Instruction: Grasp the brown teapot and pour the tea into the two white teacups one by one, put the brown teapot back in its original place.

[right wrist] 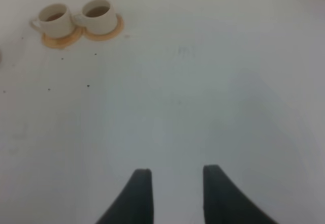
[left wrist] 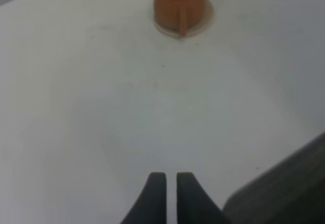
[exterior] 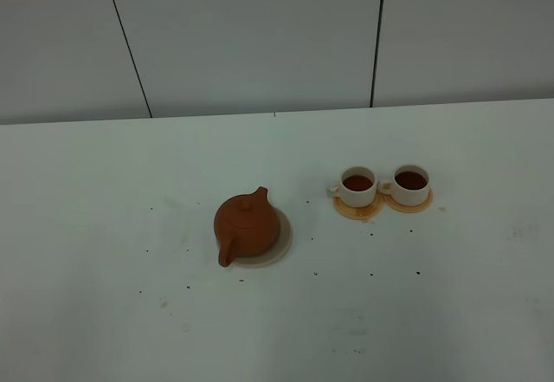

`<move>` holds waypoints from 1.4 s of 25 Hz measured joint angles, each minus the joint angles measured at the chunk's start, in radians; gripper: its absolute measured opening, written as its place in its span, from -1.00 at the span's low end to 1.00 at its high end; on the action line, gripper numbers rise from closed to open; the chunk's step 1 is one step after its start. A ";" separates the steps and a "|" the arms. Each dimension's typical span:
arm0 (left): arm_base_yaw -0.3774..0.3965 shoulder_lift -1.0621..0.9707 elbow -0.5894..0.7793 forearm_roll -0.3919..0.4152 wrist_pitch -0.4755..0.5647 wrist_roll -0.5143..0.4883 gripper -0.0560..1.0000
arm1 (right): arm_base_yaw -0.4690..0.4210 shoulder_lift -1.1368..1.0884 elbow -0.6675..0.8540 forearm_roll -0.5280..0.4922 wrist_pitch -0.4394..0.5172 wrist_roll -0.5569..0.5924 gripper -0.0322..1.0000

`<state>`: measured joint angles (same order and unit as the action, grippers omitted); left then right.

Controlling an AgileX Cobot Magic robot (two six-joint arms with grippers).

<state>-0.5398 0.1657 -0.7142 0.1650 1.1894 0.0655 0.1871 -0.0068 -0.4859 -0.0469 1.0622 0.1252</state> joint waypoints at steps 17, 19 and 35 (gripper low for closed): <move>0.000 -0.019 0.168 -0.053 -0.089 -0.076 -0.70 | 0.000 0.000 0.000 0.000 0.000 0.000 -0.47; 0.000 -0.019 0.170 -0.057 -0.141 -0.076 -0.70 | 0.000 0.000 0.000 0.000 0.000 0.000 -0.47; 0.000 -0.019 0.209 -0.073 -0.150 -0.086 -0.69 | 0.000 0.000 0.000 0.000 0.000 0.000 -0.47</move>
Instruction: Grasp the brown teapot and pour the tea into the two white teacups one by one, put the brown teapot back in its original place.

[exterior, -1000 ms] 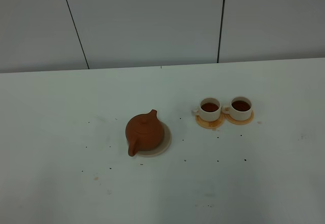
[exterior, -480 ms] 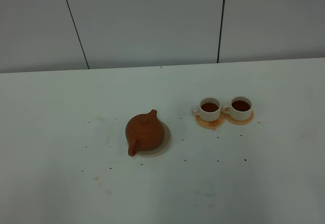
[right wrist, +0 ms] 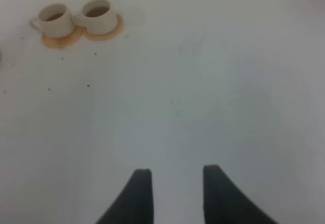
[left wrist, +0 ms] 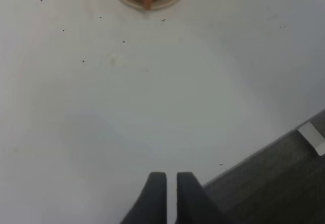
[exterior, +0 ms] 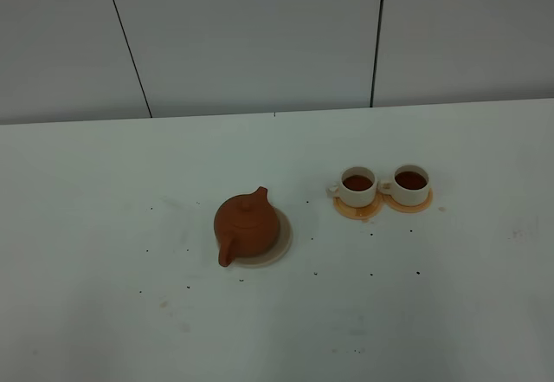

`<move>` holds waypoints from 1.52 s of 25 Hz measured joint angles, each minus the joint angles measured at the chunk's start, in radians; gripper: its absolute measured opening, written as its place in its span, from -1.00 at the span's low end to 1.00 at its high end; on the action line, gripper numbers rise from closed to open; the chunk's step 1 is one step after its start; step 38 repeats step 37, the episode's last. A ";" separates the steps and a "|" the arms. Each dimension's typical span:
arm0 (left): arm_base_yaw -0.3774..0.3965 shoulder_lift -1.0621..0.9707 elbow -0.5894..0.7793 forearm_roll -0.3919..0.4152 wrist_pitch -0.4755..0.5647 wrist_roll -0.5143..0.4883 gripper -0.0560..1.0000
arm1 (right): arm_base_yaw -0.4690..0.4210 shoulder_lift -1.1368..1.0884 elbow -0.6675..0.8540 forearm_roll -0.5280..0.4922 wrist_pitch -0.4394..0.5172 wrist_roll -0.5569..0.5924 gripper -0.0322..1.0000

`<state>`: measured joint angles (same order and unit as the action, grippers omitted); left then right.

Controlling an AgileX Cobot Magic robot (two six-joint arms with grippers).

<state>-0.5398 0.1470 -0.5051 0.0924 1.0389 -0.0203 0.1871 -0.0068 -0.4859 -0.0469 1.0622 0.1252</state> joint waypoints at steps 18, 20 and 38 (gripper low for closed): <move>0.448 0.000 0.000 -0.138 0.004 0.219 -0.67 | 0.000 0.000 0.000 0.000 0.000 0.000 -0.47; 0.449 0.000 0.000 -0.138 0.004 0.224 -0.66 | 0.000 0.000 0.000 0.000 0.000 0.000 -0.47; 0.449 0.000 0.000 -0.138 0.004 0.228 -0.64 | 0.000 0.000 0.000 0.000 0.000 0.000 -0.47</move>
